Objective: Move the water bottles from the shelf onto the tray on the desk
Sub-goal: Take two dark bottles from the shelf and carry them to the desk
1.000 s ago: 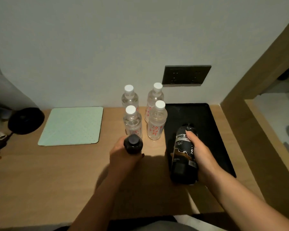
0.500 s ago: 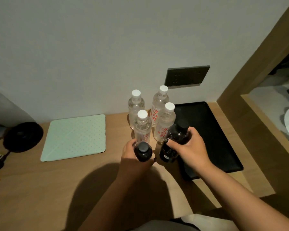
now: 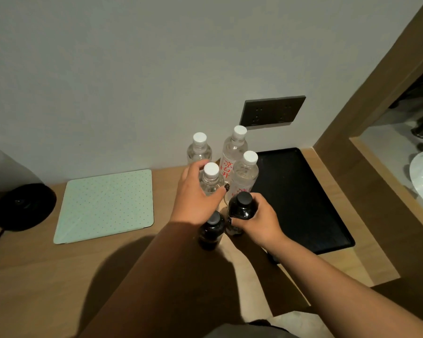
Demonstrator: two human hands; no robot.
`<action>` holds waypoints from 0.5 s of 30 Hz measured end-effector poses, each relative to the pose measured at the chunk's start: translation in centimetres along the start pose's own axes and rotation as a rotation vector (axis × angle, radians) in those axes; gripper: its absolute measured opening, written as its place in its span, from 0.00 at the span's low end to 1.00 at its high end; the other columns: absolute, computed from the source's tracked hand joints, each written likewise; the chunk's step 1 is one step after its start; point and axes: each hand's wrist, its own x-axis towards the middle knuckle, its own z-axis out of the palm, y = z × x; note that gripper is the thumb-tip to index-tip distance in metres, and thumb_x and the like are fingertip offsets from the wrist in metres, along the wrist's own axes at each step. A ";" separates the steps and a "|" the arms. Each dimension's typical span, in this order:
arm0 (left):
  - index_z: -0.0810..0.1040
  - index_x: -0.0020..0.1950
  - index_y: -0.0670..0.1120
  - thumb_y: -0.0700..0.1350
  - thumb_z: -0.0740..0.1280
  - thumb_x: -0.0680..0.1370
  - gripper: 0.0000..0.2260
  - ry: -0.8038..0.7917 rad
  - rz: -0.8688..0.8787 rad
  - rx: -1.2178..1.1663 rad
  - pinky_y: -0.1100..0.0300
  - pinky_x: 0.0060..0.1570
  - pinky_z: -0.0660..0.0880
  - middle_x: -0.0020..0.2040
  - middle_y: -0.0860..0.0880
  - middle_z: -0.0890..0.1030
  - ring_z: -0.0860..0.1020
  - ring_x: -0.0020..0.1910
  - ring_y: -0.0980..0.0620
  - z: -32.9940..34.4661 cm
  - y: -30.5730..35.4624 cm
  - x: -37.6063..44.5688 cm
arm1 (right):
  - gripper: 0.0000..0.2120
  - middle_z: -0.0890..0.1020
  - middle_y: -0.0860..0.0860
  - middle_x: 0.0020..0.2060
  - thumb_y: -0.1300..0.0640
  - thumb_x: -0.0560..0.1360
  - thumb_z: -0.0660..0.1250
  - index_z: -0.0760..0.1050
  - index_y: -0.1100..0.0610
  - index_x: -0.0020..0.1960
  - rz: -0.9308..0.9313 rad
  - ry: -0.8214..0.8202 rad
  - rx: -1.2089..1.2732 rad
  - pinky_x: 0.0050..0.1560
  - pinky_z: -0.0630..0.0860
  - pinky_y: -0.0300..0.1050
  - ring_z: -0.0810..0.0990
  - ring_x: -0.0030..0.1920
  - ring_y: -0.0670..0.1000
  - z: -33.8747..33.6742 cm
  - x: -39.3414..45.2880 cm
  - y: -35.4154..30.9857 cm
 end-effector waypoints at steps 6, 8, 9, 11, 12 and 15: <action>0.69 0.66 0.52 0.41 0.71 0.73 0.24 -0.047 0.017 0.104 0.54 0.62 0.70 0.62 0.50 0.73 0.72 0.61 0.52 0.5 -0.7 1.1 | 0.31 0.77 0.44 0.55 0.61 0.63 0.78 0.69 0.50 0.61 0.008 -0.037 0.004 0.61 0.70 0.42 0.74 0.59 0.44 -0.4 -0.2 1.2; 0.71 0.65 0.50 0.39 0.71 0.73 0.22 -0.029 0.015 0.111 0.58 0.59 0.69 0.61 0.50 0.74 0.72 0.59 0.53 0.3 -0.8 1.4 | 0.31 0.77 0.44 0.56 0.61 0.63 0.77 0.69 0.49 0.62 0.017 -0.074 0.002 0.63 0.70 0.44 0.73 0.61 0.44 -0.6 0.0 1.2; 0.71 0.64 0.50 0.39 0.71 0.73 0.22 -0.019 0.004 0.110 0.59 0.57 0.68 0.61 0.50 0.75 0.72 0.58 0.53 0.1 -0.8 1.5 | 0.31 0.77 0.44 0.57 0.61 0.64 0.77 0.69 0.48 0.62 0.026 -0.089 0.005 0.64 0.70 0.45 0.73 0.61 0.45 -0.7 0.1 1.3; 0.72 0.63 0.50 0.38 0.71 0.73 0.21 -0.003 -0.017 0.107 0.59 0.56 0.68 0.59 0.49 0.76 0.72 0.57 0.53 -0.3 -0.8 1.7 | 0.31 0.77 0.44 0.58 0.61 0.64 0.77 0.69 0.48 0.63 0.037 -0.103 0.009 0.65 0.69 0.46 0.72 0.62 0.45 -0.7 0.2 1.3; 0.72 0.63 0.49 0.38 0.71 0.73 0.20 0.005 -0.016 0.113 0.59 0.56 0.68 0.59 0.49 0.76 0.73 0.57 0.53 -0.4 -0.9 1.8 | 0.31 0.76 0.44 0.58 0.61 0.65 0.77 0.68 0.48 0.63 0.039 -0.103 0.011 0.65 0.69 0.47 0.72 0.63 0.45 -0.6 0.3 1.3; 0.73 0.61 0.48 0.38 0.71 0.72 0.20 0.028 0.005 0.153 0.58 0.54 0.69 0.57 0.48 0.77 0.74 0.56 0.50 -0.8 -0.9 2.0 | 0.31 0.76 0.43 0.57 0.62 0.65 0.76 0.68 0.49 0.64 0.038 -0.103 0.015 0.63 0.68 0.43 0.71 0.62 0.44 -0.5 0.3 1.3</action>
